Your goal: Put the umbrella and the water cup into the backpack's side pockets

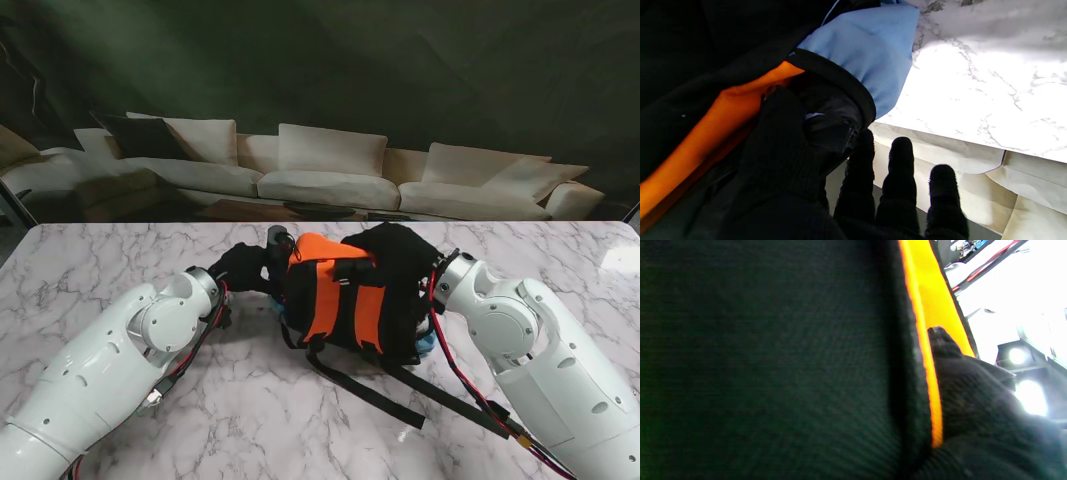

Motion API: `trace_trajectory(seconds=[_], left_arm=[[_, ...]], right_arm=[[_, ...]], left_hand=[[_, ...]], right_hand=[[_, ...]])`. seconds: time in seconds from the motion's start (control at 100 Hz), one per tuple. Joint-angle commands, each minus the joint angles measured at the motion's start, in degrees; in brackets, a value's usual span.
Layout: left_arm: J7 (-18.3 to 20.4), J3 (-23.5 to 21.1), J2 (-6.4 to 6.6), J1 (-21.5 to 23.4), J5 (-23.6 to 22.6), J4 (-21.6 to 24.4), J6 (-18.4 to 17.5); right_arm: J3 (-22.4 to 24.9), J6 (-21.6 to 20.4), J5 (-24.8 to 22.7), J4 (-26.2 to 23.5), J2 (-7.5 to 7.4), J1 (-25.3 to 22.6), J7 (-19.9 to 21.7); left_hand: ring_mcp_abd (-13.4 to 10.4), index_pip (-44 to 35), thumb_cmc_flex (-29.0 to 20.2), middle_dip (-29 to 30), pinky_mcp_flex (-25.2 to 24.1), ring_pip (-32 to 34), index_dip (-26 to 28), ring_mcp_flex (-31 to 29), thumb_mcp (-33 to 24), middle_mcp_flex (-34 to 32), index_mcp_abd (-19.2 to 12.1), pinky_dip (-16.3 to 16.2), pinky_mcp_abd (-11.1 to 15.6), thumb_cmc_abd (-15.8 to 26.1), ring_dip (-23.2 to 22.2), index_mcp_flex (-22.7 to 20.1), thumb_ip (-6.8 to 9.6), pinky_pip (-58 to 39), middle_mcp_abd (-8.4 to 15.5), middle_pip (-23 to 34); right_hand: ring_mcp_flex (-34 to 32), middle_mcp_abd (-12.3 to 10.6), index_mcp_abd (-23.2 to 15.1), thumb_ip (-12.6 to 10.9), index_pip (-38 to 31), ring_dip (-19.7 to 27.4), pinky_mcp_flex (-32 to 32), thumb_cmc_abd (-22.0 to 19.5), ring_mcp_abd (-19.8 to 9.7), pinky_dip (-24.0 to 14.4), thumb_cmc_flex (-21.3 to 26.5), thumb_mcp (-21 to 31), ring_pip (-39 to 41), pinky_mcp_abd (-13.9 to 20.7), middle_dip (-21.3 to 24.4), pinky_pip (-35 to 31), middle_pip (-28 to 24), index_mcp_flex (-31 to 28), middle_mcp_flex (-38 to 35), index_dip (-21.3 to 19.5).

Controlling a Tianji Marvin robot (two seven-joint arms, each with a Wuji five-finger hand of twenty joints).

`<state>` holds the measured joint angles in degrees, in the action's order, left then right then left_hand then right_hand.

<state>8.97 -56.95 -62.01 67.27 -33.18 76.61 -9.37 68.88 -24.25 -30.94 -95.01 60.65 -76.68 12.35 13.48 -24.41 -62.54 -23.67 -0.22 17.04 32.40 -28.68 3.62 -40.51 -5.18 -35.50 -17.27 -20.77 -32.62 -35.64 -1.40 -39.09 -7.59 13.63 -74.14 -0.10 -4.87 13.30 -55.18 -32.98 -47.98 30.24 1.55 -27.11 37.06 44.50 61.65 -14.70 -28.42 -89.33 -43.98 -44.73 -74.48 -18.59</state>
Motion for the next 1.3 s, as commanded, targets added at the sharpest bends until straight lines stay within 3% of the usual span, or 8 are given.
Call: trace_trajectory(seconds=[0.0, 0.11, 0.34, 0.63, 0.75, 0.92, 1.03, 1.29], left_arm=[[-0.23, 0.36, -0.5, -0.9, 0.27, -0.14, 0.7], [0.26, 1.22, -0.63, -1.41, 1.59, -0.71, 1.67], [9.36, 2.69, 1.48, -2.14, 1.94, -1.55, -0.52], [14.14, -4.05, 3.27, 4.01, 0.42, 3.31, -3.6], [15.51, -5.84, 3.75, 5.77, -0.1, 4.9, -4.84], [19.21, -4.62, 4.43, 4.58, 0.07, 4.38, -4.12], [19.21, -4.65, 4.3, 4.26, 1.27, 4.18, -3.33], [14.84, -10.32, 3.49, 7.32, 1.3, 7.98, -5.27]], right_arm=[[-0.15, -0.43, 0.53, -0.76, 0.0, 0.23, 0.35], [-0.35, -0.66, 0.85, -0.65, -0.03, 0.32, 0.57], [-0.04, -0.57, 0.93, -0.83, 0.01, 0.17, 0.42], [1.17, -0.92, 1.89, -1.87, -0.19, -0.37, 1.42], [1.19, -0.92, 2.76, -1.93, -0.18, -0.36, 1.68], [0.58, -0.55, 2.68, -1.22, -0.2, 0.14, 1.91], [0.36, -0.33, 2.4, -0.78, -0.22, 0.42, 2.0], [0.63, -0.14, 2.16, -0.77, -0.19, 0.35, 1.83]], left_hand=[[-0.06, -2.09, 1.39, 0.75, -0.72, 1.09, 0.19, 0.93, -2.32, 1.68, 3.8, -1.04, -0.69, 20.16, -0.81, -6.55, 0.13, -1.64, -0.05, -0.65], [-0.06, -1.97, 1.22, 0.99, -0.87, 0.94, 0.15, 1.38, -2.29, 2.32, 3.84, -1.09, -0.64, 19.9, -0.77, -6.63, 0.1, -1.72, -0.25, -0.88], [0.13, -0.99, 1.31, 2.82, -1.96, -0.88, -0.58, 2.43, -2.26, 3.21, 3.95, -0.36, -0.92, 19.16, 0.4, -7.39, 0.0, 0.2, -0.18, -3.05], [0.45, 2.98, 3.0, 4.03, -2.02, -1.68, -2.43, 2.95, -1.95, 3.85, 7.9, -0.3, -0.99, 20.53, 0.96, -7.63, -0.25, 0.98, -0.9, -4.49], [0.55, 11.12, 9.08, 4.83, -1.95, -2.47, -6.57, 3.64, -1.74, 5.85, 13.25, -0.29, -1.21, 20.8, 1.63, -3.23, 0.14, 2.04, -2.05, -5.81], [1.01, 22.3, 19.44, 8.62, -2.53, -4.25, -14.39, 6.7, -1.65, 13.96, 19.89, 0.52, -1.08, 14.94, 3.03, 13.58, 0.06, 4.71, -5.97, -10.71], [1.56, 24.93, 22.89, 10.26, -2.53, -4.35, -17.12, 7.21, -1.56, 16.6, 21.37, 0.51, -1.05, 11.12, 3.32, 19.9, -0.09, 5.19, -7.63, -12.06], [1.94, 22.24, 21.96, 10.91, -1.14, -3.38, -16.8, 6.31, -2.56, 16.44, 17.41, 0.25, -1.83, 10.12, 3.04, 18.79, 0.05, 5.03, -7.67, -11.77]], right_hand=[[-1.4, -1.56, -12.36, -0.22, -2.0, -0.28, 0.27, -4.29, -1.02, -0.25, 6.17, 4.34, 0.8, 0.32, -0.66, -0.33, 0.24, -0.53, 0.02, -1.57], [-1.38, -1.54, -12.46, -0.21, -2.0, -0.26, 0.29, -4.3, -0.97, -0.26, 6.16, 4.36, 0.71, 0.29, -0.69, -0.32, 0.28, -0.55, 0.02, -1.6], [-1.41, -1.63, -12.39, -0.19, -1.96, -0.29, 0.29, -4.25, -0.98, -0.3, 6.14, 4.39, 0.71, 0.28, -0.76, -0.3, 0.34, -0.52, 0.03, -1.61], [-1.41, -1.57, -12.7, -0.21, -2.02, -0.35, 0.39, -4.13, -0.94, -0.34, 6.25, 4.59, 0.77, 0.15, -0.87, -0.26, 0.36, -0.65, -0.01, -1.69], [-1.39, -1.58, -12.93, -0.19, -2.08, -0.34, 0.39, -4.12, -0.84, -0.37, 6.26, 4.61, 0.72, 0.12, -0.92, -0.25, 0.37, -0.74, 0.0, -1.76], [-1.39, -1.59, -13.0, -0.19, -2.08, -0.34, 0.4, -4.16, -0.85, -0.39, 6.29, 4.61, 0.69, 0.11, -0.94, -0.24, 0.4, -0.71, 0.01, -1.8], [-1.38, -1.62, -12.92, -0.18, -2.02, -0.31, 0.47, -4.14, -0.84, -0.41, 6.27, 4.59, 0.61, 0.08, -0.96, -0.2, 0.44, -0.62, 0.04, -1.78], [-1.41, -1.57, -12.82, -0.17, -2.0, -0.37, 0.47, -4.09, -0.87, -0.45, 6.22, 4.6, 0.7, 0.07, -1.01, -0.18, 0.46, -0.74, -0.09, -1.77]])
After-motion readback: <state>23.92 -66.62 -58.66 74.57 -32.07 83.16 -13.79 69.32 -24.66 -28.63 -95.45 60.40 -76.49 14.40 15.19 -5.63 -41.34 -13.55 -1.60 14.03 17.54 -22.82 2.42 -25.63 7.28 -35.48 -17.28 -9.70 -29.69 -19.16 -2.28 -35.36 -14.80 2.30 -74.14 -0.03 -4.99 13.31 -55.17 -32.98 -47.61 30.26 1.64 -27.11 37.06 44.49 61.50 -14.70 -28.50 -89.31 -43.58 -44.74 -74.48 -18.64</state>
